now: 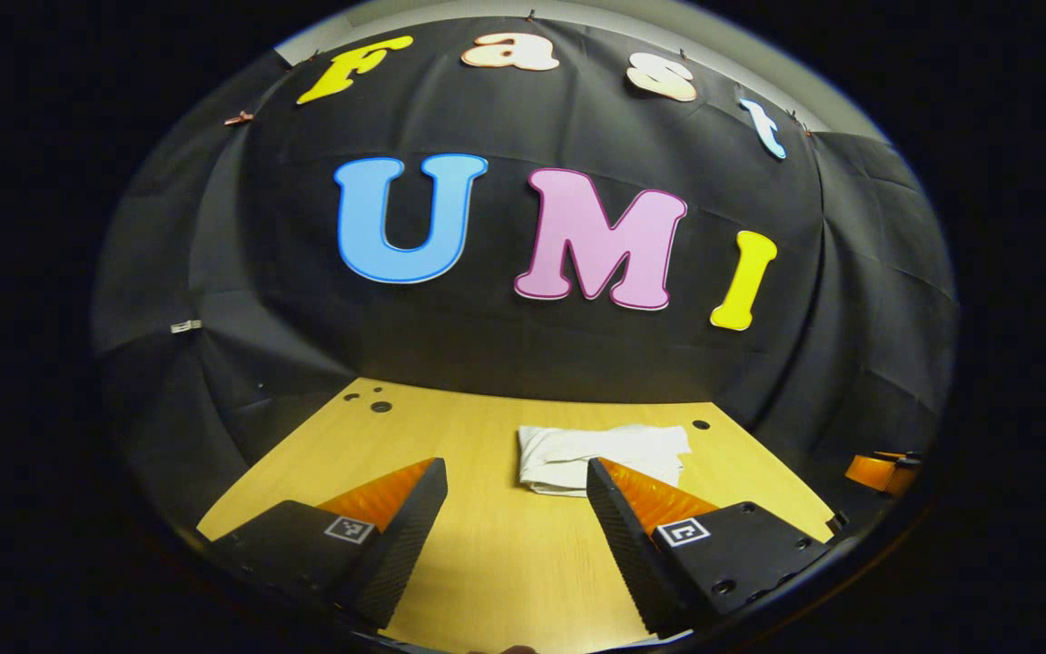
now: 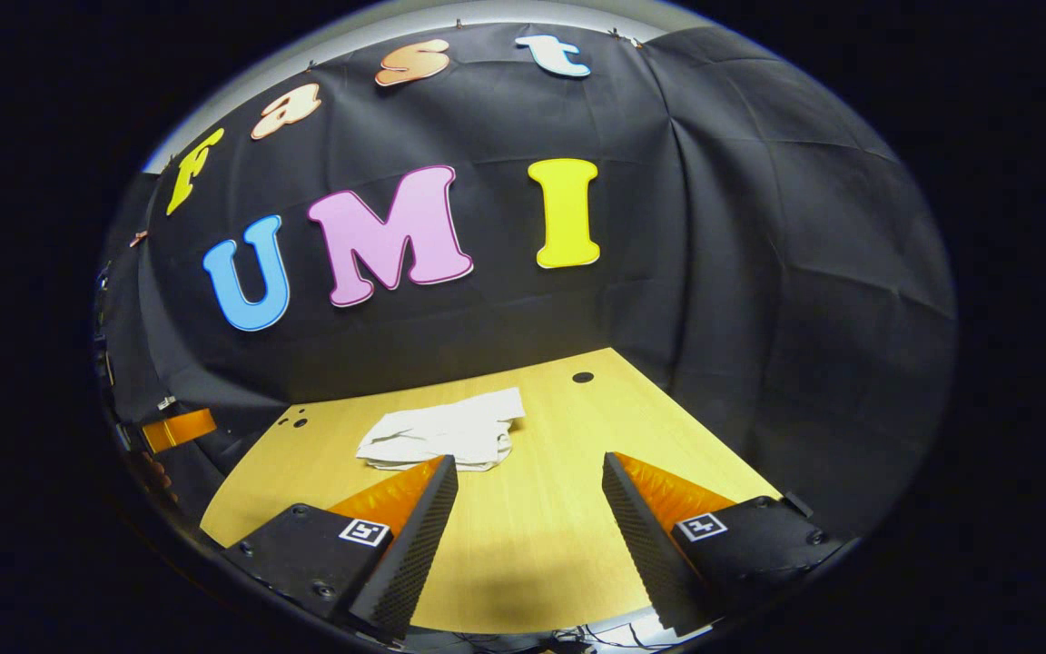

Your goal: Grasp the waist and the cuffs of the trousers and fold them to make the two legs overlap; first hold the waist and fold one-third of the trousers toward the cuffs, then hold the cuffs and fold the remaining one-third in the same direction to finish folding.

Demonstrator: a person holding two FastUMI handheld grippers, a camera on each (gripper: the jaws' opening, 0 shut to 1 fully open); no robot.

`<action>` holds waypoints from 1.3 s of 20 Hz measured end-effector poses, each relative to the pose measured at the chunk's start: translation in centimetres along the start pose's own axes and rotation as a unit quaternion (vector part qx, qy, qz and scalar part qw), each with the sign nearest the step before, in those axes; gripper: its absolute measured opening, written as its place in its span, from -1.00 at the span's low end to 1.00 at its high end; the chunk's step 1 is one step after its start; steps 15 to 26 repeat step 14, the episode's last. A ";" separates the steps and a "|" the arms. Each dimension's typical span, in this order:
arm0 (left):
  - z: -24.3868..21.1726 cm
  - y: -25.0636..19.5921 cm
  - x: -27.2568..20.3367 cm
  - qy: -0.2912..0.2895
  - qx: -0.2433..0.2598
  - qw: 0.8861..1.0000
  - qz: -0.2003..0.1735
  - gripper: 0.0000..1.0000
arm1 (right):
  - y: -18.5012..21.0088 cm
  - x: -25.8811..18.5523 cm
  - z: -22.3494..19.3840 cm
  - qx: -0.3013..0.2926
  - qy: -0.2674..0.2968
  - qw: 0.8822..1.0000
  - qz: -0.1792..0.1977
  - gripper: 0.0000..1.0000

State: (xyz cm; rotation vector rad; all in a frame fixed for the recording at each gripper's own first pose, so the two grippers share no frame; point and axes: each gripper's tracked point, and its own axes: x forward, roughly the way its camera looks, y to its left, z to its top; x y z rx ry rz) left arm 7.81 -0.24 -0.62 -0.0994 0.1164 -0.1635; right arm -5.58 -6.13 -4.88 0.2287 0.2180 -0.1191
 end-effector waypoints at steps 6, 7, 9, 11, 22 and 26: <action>-0.3 1.5 -5.8 -0.034 -0.002 0.999 0.014 0.94 | 2.6 -5.4 -1.2 -0.008 -0.011 1.000 -0.009 0.96; -0.6 1.2 -6.0 -0.033 0.003 0.999 0.011 0.94 | 2.7 -6.1 -1.6 -0.006 -0.010 1.000 -0.011 0.96; -1.7 0.1 -6.3 -0.020 -0.001 1.000 -0.002 0.94 | 3.5 -7.3 -2.4 -0.006 -0.010 1.000 -0.008 0.96; -3.3 -1.2 -7.1 0.004 -0.020 1.000 -0.017 0.94 | 4.6 -7.9 -3.3 -0.027 0.002 1.000 0.006 0.96; -3.2 -1.2 -7.6 0.004 -0.014 1.000 -0.023 0.94 | 6.1 -8.7 -3.9 -0.043 0.009 0.999 0.029 0.96; -3.2 -1.2 -7.6 0.004 -0.014 1.000 -0.023 0.94 | 6.1 -8.7 -3.9 -0.043 0.009 0.999 0.029 0.96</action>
